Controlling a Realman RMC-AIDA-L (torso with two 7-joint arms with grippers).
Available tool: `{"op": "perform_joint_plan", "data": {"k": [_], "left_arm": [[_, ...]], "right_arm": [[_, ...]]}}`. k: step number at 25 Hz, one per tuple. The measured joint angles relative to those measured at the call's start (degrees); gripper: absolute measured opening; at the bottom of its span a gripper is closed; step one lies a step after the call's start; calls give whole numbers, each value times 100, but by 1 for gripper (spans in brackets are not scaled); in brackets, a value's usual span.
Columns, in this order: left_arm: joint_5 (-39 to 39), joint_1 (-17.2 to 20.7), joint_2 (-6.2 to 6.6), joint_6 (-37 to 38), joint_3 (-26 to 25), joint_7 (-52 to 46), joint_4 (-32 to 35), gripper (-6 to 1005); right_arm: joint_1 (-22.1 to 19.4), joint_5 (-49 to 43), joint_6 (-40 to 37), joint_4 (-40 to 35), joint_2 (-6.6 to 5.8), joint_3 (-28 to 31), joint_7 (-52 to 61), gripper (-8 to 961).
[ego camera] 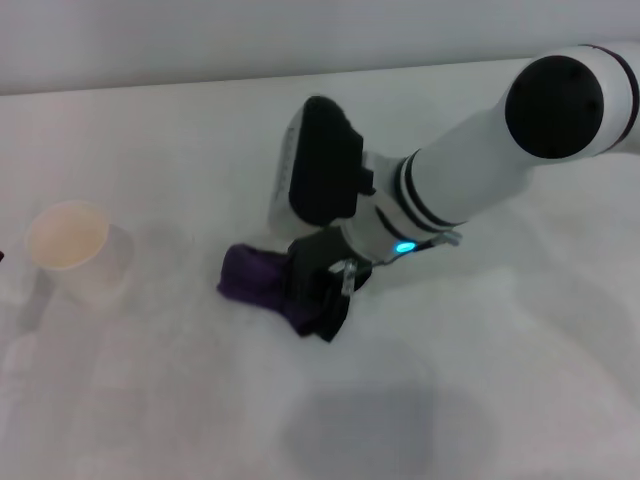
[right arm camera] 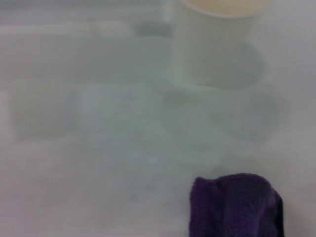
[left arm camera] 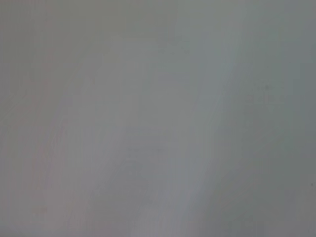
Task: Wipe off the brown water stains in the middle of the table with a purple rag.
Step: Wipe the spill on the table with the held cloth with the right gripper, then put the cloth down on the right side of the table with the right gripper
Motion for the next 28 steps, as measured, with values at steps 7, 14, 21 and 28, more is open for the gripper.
{"op": "perform_joint_plan", "data": {"k": [7,14,21,28], "left_arm": [[1,-18,-2,55,0,0,0,889],[-1,-62,6,59,0,0,15,889],[-80,-95,7,60,0,0,18,888],[-124,-119,7,68,0,0,18,888]], "right_arm": [[13,-852,-281,450,-14,855,170,119],[-143,-1997,-361,608,-55,1989,684,125],[-500,-2341,425,358,-81,2883,755,132],[-1255,-2332,703,-600,-80,2984,770,138]]}}
